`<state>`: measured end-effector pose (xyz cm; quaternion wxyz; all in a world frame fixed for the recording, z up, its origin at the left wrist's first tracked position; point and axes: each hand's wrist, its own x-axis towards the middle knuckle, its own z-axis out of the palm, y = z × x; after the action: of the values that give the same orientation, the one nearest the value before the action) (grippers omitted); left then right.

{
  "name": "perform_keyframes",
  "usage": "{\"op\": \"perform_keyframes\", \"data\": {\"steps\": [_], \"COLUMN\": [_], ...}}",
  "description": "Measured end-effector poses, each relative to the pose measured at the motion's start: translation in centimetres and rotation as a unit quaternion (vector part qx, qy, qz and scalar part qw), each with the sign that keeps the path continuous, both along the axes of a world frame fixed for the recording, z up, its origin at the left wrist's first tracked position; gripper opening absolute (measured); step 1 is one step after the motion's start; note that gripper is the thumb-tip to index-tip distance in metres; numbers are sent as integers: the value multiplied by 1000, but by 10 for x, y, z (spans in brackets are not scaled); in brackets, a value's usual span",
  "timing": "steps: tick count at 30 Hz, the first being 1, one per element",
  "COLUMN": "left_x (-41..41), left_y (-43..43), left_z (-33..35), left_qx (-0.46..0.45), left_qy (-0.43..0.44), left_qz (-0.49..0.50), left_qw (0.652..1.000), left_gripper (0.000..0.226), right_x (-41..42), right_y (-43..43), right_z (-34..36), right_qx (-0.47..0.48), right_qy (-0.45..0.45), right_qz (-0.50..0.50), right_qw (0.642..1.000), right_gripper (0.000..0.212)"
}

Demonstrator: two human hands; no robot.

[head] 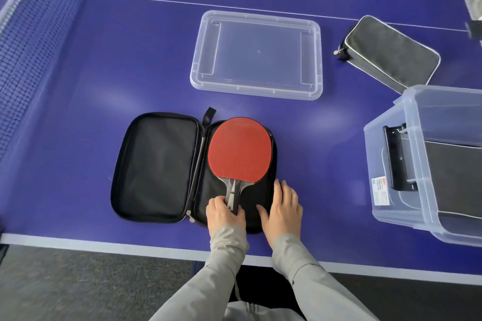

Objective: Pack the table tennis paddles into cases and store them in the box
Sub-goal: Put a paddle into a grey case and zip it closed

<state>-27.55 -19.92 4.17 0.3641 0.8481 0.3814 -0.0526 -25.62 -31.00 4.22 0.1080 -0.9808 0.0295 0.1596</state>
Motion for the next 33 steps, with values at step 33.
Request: {"op": "perform_keyframes", "data": {"steps": [33], "left_x": [-37], "left_y": [241], "left_z": [31], "left_qx": [-84], "left_qy": [-62], "left_qz": [127], "left_qw": [986], "left_gripper": [41], "right_x": [-3], "right_y": [-21], "right_z": [5], "right_qx": [-3], "right_qy": [62], "right_qz": [75], "right_qw": [995], "right_gripper": [74]}}
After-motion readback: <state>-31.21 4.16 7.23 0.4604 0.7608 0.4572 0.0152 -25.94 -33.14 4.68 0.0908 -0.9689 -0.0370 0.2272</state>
